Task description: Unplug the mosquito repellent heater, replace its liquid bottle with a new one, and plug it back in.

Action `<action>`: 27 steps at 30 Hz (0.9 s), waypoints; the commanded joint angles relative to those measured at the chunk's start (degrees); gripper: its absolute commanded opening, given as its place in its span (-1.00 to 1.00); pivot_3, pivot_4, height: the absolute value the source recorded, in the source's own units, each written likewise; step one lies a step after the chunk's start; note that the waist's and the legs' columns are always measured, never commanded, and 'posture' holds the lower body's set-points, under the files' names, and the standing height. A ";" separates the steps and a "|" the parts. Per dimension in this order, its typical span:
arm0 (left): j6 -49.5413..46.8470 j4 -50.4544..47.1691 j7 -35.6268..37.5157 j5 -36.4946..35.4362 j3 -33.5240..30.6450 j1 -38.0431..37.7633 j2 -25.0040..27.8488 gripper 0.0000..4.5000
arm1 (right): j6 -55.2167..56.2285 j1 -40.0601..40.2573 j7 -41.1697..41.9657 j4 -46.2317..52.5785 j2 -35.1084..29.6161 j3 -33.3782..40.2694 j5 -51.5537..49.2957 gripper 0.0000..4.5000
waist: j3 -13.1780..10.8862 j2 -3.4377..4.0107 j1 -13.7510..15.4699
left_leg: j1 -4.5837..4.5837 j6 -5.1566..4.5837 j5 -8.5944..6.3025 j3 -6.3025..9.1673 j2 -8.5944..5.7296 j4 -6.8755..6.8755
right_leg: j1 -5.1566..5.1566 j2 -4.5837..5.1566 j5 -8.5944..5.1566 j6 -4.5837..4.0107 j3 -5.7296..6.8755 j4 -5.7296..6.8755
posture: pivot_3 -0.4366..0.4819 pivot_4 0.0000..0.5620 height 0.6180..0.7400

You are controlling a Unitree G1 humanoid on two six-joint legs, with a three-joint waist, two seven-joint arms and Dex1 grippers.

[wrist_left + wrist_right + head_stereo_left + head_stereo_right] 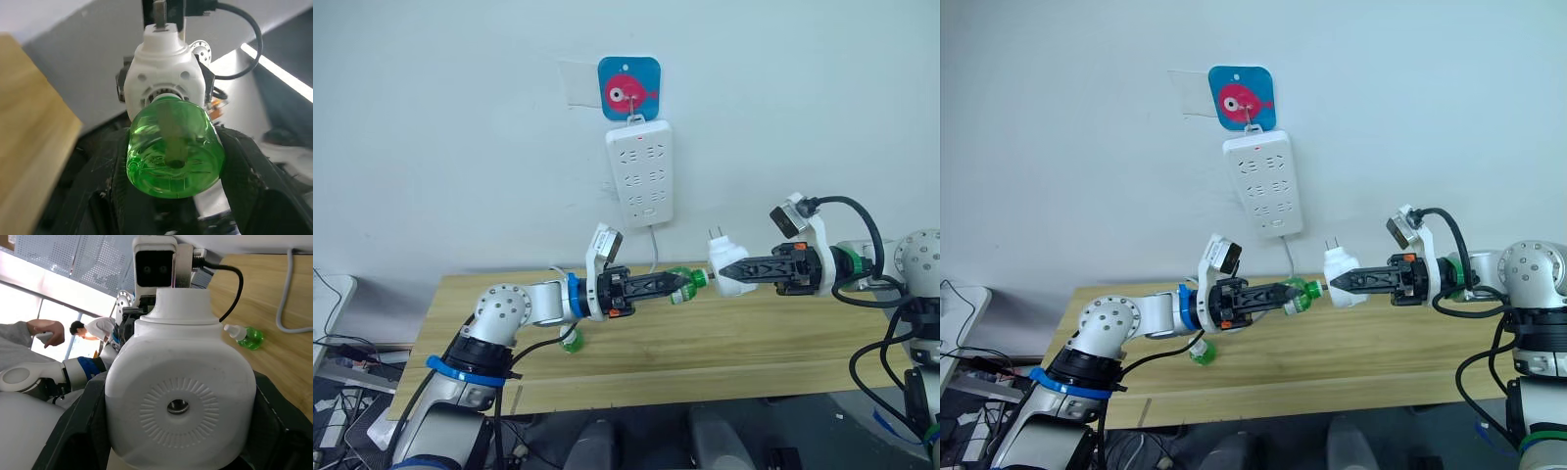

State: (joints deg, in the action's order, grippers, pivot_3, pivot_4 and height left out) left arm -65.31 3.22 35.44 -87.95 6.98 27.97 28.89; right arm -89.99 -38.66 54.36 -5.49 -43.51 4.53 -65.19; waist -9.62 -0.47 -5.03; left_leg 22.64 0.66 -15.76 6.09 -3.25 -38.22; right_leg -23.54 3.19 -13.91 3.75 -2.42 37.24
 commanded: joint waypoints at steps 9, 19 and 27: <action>-6.35 -4.77 0.55 0.27 -7.86 -3.16 1.83 0.00 | 6.32 -0.08 0.30 -9.85 -7.96 2.54 10.06 0.33 | 0.00 0.00 0.29 | 0.01 0.01 0.00 -0.13 -0.05 0.01 | 0.01 0.06 0.01 -0.02 -0.08 -0.05 | -0.30 -0.41 1.00; -3.48 -8.13 3.46 9.61 -7.61 -4.35 -0.13 0.00 | 47.25 2.39 -5.55 -30.68 -9.50 -18.31 49.12 0.33 | 0.00 0.03 0.30 | -0.06 0.28 0.15 -0.42 -0.05 0.04 | -0.04 0.09 0.01 -0.02 -0.28 -0.01 | -0.26 -0.42 1.00; -3.67 -11.39 7.22 13.38 -7.28 -6.85 0.13 0.00 | 52.24 0.04 -9.72 -47.95 -3.73 -15.82 56.67 0.33 | 0.00 0.03 0.15 | -0.16 0.26 0.14 -0.50 0.00 0.06 | 0.00 0.09 0.03 -0.05 -0.34 0.00 | -0.23 -0.39 1.00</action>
State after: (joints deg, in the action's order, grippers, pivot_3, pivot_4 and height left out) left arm -69.26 -5.68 41.04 -74.88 0.18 21.14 28.89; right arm -38.55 -36.47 45.56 -51.86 -46.88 -13.64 -9.59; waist -9.62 -0.43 -4.87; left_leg 22.47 0.91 -15.62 5.60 -3.26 -38.16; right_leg -23.53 3.29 -13.88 3.70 -2.78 37.25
